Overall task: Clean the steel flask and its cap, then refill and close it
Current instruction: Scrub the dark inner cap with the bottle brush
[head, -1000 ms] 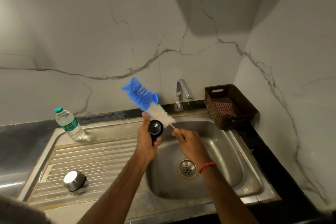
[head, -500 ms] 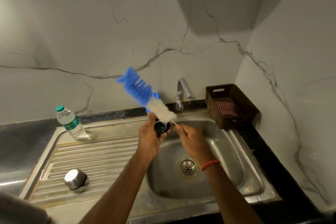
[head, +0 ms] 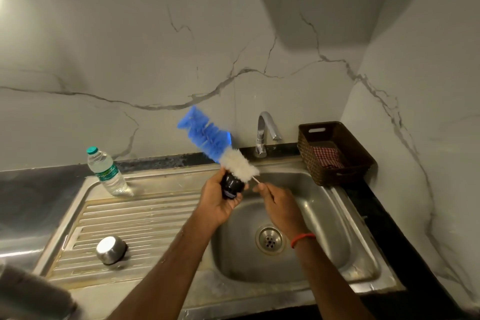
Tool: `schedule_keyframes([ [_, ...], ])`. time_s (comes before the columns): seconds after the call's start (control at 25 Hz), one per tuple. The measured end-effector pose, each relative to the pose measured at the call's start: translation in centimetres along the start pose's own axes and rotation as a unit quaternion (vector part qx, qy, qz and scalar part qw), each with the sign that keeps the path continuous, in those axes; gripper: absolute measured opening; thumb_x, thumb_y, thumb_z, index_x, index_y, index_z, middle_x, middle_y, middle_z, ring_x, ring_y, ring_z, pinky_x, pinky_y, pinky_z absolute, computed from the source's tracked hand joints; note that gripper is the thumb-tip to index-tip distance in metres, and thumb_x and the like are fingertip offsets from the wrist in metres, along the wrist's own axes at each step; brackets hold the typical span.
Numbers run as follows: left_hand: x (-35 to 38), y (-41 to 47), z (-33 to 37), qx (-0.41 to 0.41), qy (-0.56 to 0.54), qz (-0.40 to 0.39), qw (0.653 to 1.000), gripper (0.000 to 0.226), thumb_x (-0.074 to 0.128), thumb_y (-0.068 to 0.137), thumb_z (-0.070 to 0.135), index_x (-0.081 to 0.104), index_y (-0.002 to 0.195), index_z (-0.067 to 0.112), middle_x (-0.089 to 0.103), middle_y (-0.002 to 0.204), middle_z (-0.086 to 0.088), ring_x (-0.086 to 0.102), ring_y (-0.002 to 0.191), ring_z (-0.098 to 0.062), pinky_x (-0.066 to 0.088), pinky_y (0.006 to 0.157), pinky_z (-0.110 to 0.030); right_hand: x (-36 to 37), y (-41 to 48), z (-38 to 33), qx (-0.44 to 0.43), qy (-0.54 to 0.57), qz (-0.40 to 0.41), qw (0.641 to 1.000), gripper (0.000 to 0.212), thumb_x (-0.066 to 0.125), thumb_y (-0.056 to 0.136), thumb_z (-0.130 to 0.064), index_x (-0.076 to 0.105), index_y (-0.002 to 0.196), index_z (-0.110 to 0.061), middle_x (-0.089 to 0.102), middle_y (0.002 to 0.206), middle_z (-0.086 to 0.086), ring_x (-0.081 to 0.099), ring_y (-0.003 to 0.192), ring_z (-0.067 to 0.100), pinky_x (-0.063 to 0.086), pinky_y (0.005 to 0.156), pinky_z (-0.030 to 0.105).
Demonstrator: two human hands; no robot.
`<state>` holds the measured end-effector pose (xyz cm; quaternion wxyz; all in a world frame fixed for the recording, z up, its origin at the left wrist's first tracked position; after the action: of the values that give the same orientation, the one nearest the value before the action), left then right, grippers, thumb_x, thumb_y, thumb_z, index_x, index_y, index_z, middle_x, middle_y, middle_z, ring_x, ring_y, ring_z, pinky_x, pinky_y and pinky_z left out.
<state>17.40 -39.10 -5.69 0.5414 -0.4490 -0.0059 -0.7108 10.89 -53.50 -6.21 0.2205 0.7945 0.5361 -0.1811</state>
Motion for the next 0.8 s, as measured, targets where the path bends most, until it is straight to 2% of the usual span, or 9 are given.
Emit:
schedule_keyframes([
  [0.12, -2.0, 0.4, 1.1, 0.045, 0.009, 0.054, 0.997, 0.047, 0.053, 0.101, 0.042, 0.059, 0.133, 0.007, 0.070, 0.108, -0.017, 0.063, 0.061, -0.020, 0.046, 0.038, -0.022, -0.5, -2.2, 3.1, 0.026, 0.035, -0.026, 0.999, 0.026, 0.052, 0.103, -0.030, 0.073, 0.089, -0.037, 0.073, 0.080, -0.003, 0.066, 0.075, 0.014, 0.055, 0.076, 0.044],
  [0.24, -1.9, 0.1, 1.4, 0.066, 0.065, 0.049, 0.994, 0.049, 0.048, 0.102, 0.046, 0.059, 0.127, 0.005, 0.068, 0.088, -0.013, 0.053, 0.051, -0.017, 0.035, 0.033, -0.020, 0.4, -1.0, 0.4, 0.017, 0.035, -0.028, 0.999, 0.026, 0.050, 0.103, -0.030, 0.073, 0.091, -0.034, 0.074, 0.085, -0.006, 0.066, 0.078, 0.010, 0.053, 0.076, 0.035],
  [0.36, -1.0, -0.3, 1.8, 0.087, 0.082, 0.045, 0.992, 0.042, 0.046, 0.103, 0.048, 0.062, 0.108, 0.010, 0.067, 0.074, -0.008, 0.049, 0.042, -0.016, 0.032, 0.030, -0.020, 0.3, 0.4, -1.6, -0.011, 0.006, -0.024, 1.000, 0.029, 0.049, 0.103, -0.037, 0.076, 0.102, -0.025, 0.074, 0.092, -0.012, 0.066, 0.084, 0.003, 0.053, 0.077, 0.027],
  [0.48, -1.5, -0.3, 2.8, 0.092, 0.018, 0.029, 0.995, 0.045, 0.043, 0.103, 0.053, 0.060, 0.106, 0.012, 0.065, 0.076, -0.006, 0.047, 0.041, -0.014, 0.032, 0.029, -0.019, -1.5, -1.3, 1.2, -0.032, 0.023, -0.044, 0.998, 0.025, 0.052, 0.103, -0.030, 0.073, 0.094, -0.039, 0.071, 0.082, -0.020, 0.066, 0.078, 0.001, 0.053, 0.074, 0.029],
  [0.56, -2.0, -0.2, 3.1, 0.083, 0.025, 0.027, 0.996, 0.045, 0.044, 0.103, 0.052, 0.061, 0.108, 0.011, 0.063, 0.080, -0.007, 0.046, 0.040, -0.013, 0.031, 0.029, -0.018, -2.0, -2.1, 1.8, -0.030, 0.028, -0.048, 0.998, 0.029, 0.053, 0.103, -0.025, 0.071, 0.088, -0.043, 0.073, 0.086, -0.018, 0.067, 0.083, 0.002, 0.054, 0.078, 0.031],
  [0.68, -1.5, -0.1, 1.9, 0.059, 0.071, 0.029, 0.995, 0.044, 0.043, 0.103, 0.047, 0.062, 0.110, 0.009, 0.066, 0.079, -0.009, 0.047, 0.040, -0.014, 0.031, 0.028, -0.018, -0.4, -0.3, -1.0, -0.025, 0.005, -0.053, 0.998, 0.024, 0.050, 0.103, -0.033, 0.072, 0.093, -0.037, 0.075, 0.092, -0.009, 0.068, 0.088, 0.005, 0.053, 0.081, 0.030],
  [0.8, -2.0, 0.3, 2.9, 0.078, 0.037, 0.045, 0.995, 0.046, 0.048, 0.101, 0.051, 0.060, 0.117, 0.011, 0.067, 0.083, -0.009, 0.049, 0.043, -0.016, 0.031, 0.030, -0.019, 0.6, 0.2, -1.3, -0.013, 0.007, -0.070, 0.997, 0.030, 0.048, 0.104, -0.038, 0.075, 0.102, -0.024, 0.074, 0.092, -0.009, 0.067, 0.085, 0.002, 0.053, 0.079, 0.026],
])
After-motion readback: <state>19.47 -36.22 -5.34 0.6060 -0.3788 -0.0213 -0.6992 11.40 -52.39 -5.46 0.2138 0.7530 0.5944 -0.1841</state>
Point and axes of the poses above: each hand's wrist, its own y-axis towards the middle knuckle, its own x-axis out of the palm, z = x × y, the point moved 6 cm from there along y, towards the middle knuckle
